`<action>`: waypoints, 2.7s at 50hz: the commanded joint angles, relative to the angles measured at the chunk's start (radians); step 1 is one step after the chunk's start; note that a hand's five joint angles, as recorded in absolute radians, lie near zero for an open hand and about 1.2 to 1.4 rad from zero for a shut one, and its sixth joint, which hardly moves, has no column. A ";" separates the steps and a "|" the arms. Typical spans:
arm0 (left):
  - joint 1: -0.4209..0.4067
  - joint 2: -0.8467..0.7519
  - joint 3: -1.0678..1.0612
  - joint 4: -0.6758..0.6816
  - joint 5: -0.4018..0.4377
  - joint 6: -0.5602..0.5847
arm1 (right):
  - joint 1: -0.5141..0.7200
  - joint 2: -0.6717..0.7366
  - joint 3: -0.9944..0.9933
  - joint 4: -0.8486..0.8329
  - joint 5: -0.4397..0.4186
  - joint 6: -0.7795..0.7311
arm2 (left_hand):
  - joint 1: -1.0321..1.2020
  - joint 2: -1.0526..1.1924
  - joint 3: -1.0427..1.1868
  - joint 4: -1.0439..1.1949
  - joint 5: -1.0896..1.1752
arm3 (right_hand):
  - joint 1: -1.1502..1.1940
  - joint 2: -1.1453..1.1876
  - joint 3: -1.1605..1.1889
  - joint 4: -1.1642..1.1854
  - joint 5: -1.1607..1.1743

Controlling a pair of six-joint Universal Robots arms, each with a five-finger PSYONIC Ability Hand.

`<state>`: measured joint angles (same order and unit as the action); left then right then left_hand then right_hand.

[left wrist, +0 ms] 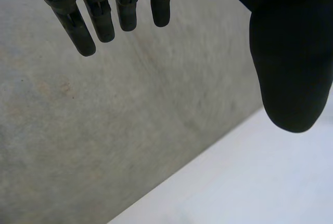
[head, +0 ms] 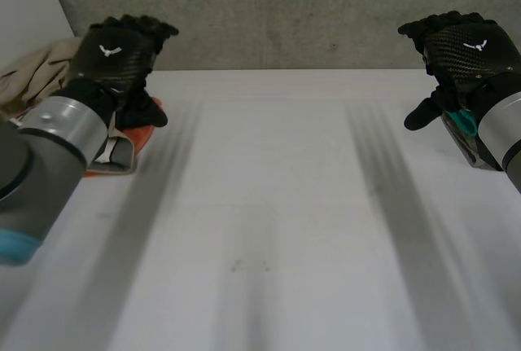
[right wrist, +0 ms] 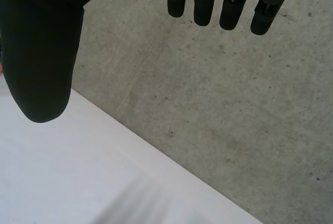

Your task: Fold the laundry.

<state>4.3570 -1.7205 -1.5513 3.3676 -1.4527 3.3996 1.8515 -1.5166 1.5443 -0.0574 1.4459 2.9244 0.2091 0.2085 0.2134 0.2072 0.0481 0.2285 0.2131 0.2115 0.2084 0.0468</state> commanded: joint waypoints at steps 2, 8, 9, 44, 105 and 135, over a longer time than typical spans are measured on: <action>0.114 -0.299 0.141 0.078 0.001 0.420 | 0.002 0.001 -0.001 0.001 -0.002 -0.028 | -0.010 -0.010 -0.015 -0.008 -0.024 | -0.054 -0.039 -0.037 -0.034 -0.047; 0.205 -0.514 0.284 0.085 0.008 0.561 | -0.001 0.001 -0.001 0.001 -0.004 -0.033 | -0.004 -0.004 -0.009 -0.003 -0.018 | -0.054 -0.039 -0.037 -0.034 -0.047; 0.217 -0.569 0.330 0.087 0.011 0.567 | -0.001 0.003 -0.001 0.001 -0.004 -0.033 | 0.007 0.008 0.003 0.009 -0.006 | -0.054 -0.039 -0.037 -0.034 -0.047; -0.151 -0.349 0.340 0.084 -0.057 0.138 | -0.069 0.035 -0.070 0.011 0.001 -0.033 | 1.187 1.188 1.183 1.189 1.174 | -0.054 -0.039 -0.037 -0.034 -0.047; 0.091 -0.201 0.142 -0.131 0.201 0.098 | 0.239 0.162 -0.050 0.125 -0.002 0.036 | -0.019 -0.018 -0.023 -0.017 -0.033 | -0.054 -0.039 -0.037 -0.034 -0.047; 0.013 -0.311 0.109 -0.157 0.170 0.356 | 0.304 0.377 0.057 -0.140 0.249 -0.399 | 0.001 0.002 -0.003 0.003 -0.012 | 1.168 1.183 1.185 1.188 1.175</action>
<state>4.3680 -2.0923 -1.4348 3.2089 -1.2684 3.7902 2.1968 -1.0171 1.5003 -0.1892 1.6721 2.5447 0.2005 0.2002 0.2095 0.2023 0.0493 1.0640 1.1736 1.1669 1.1739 0.9935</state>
